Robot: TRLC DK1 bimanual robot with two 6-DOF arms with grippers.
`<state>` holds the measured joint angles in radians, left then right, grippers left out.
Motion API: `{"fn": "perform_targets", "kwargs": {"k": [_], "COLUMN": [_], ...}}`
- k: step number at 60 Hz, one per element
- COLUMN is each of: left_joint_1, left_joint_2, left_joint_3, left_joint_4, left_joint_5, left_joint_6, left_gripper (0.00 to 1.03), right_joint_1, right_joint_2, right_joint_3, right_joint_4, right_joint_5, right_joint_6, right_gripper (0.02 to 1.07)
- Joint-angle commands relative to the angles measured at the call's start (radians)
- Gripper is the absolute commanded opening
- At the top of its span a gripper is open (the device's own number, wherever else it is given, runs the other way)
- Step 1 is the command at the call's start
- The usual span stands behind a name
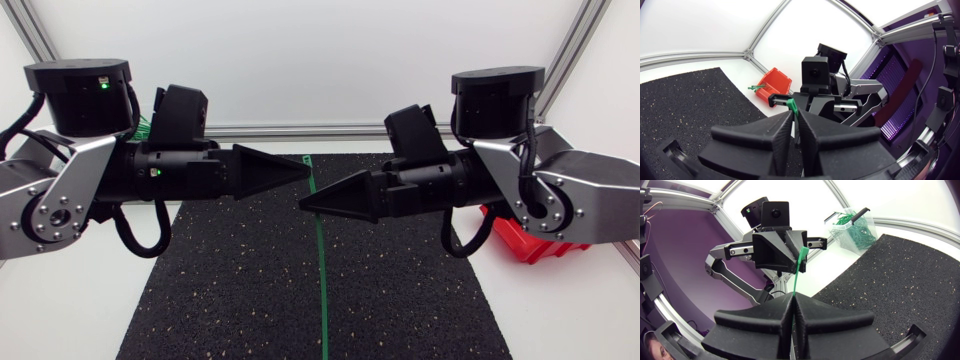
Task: Take a green cable tie from the red box, thread the tail through the head to close it, then place it in the transparent bin on the left.
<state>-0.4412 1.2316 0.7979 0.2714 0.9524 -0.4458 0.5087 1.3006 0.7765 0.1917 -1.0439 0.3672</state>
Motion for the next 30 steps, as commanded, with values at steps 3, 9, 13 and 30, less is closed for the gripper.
{"fn": "perform_targets", "kwargs": {"k": [3, 9, 13, 30], "left_joint_1": [-0.011, -0.021, -0.024, -0.025], "left_joint_2": [0.012, 0.011, 0.012, 0.011], "left_joint_3": [0.009, 0.011, 0.011, 0.011], "left_joint_4": [0.008, 0.002, 0.000, -0.005], "left_joint_5": [-0.006, -0.004, -0.004, -0.004], "left_joint_6": [-0.019, -0.019, -0.019, -0.021], "left_gripper": [0.04, 0.04, 0.04, 0.04], "right_joint_1": [0.001, 0.008, 0.014, 0.039], "right_joint_2": [-0.001, 0.016, 0.020, 0.042], "right_joint_3": [-0.022, -0.020, -0.019, -0.020], "right_joint_4": [0.018, 0.025, 0.031, 0.031], "right_joint_5": [0.001, 0.002, 0.005, 0.013], "right_joint_6": [0.022, 0.022, 0.022, 0.019], "right_gripper": [0.08, 0.08, 0.08, 0.08]}}
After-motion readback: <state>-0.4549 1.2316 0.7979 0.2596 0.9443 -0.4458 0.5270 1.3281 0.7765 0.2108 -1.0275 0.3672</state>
